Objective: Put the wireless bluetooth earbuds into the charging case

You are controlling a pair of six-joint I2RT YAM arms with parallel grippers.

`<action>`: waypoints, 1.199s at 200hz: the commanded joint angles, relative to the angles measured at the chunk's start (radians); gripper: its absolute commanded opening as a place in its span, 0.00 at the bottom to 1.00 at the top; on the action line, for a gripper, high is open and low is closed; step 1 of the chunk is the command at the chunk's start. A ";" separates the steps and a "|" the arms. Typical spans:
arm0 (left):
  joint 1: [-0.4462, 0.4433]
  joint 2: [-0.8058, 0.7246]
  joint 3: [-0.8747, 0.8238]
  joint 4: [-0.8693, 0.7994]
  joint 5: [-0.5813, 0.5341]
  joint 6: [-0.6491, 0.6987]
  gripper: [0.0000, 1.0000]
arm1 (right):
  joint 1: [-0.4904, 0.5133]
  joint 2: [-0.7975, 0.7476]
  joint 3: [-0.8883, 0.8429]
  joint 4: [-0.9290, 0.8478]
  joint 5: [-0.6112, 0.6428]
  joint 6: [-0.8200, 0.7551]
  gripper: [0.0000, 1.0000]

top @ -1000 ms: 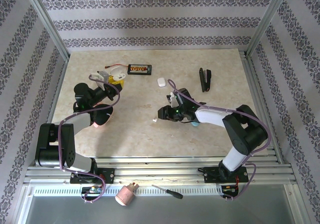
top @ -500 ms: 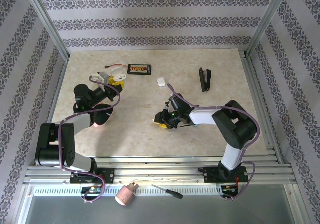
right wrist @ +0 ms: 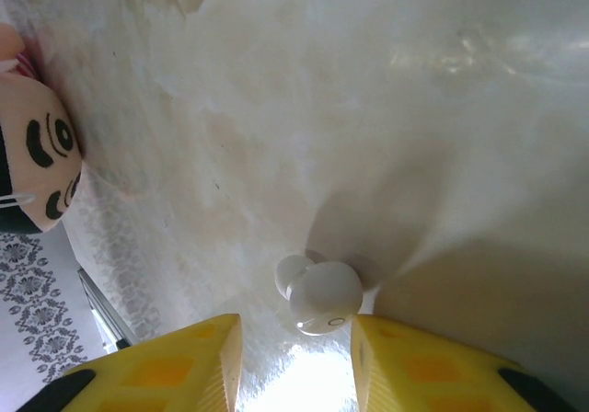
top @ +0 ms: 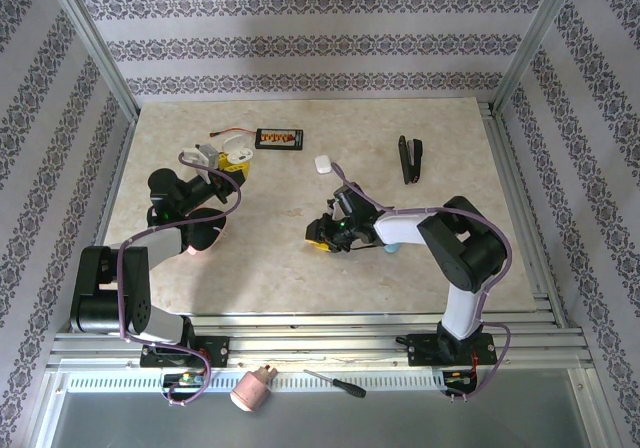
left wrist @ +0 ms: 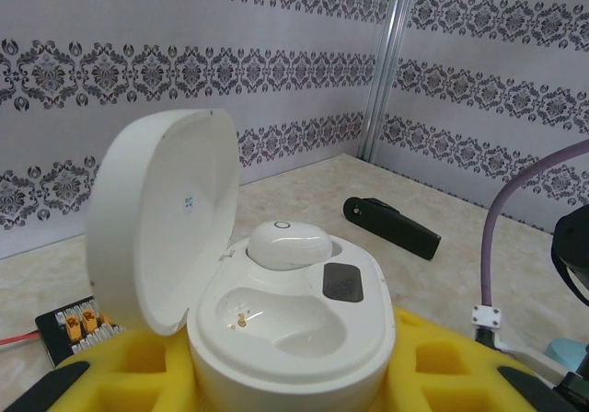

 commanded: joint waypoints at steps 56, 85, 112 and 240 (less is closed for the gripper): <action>-0.010 -0.016 -0.018 0.031 0.023 0.024 0.23 | -0.014 0.045 0.051 0.010 0.022 0.002 0.30; -0.010 -0.015 -0.019 0.031 0.024 0.024 0.23 | -0.018 0.079 0.066 0.014 0.019 0.006 0.29; -0.010 -0.018 -0.022 0.029 0.026 0.026 0.23 | -0.017 0.089 0.069 0.011 0.021 0.013 0.30; -0.011 0.000 -0.018 0.054 0.038 0.007 0.23 | -0.046 0.125 0.064 -0.075 0.058 0.100 0.25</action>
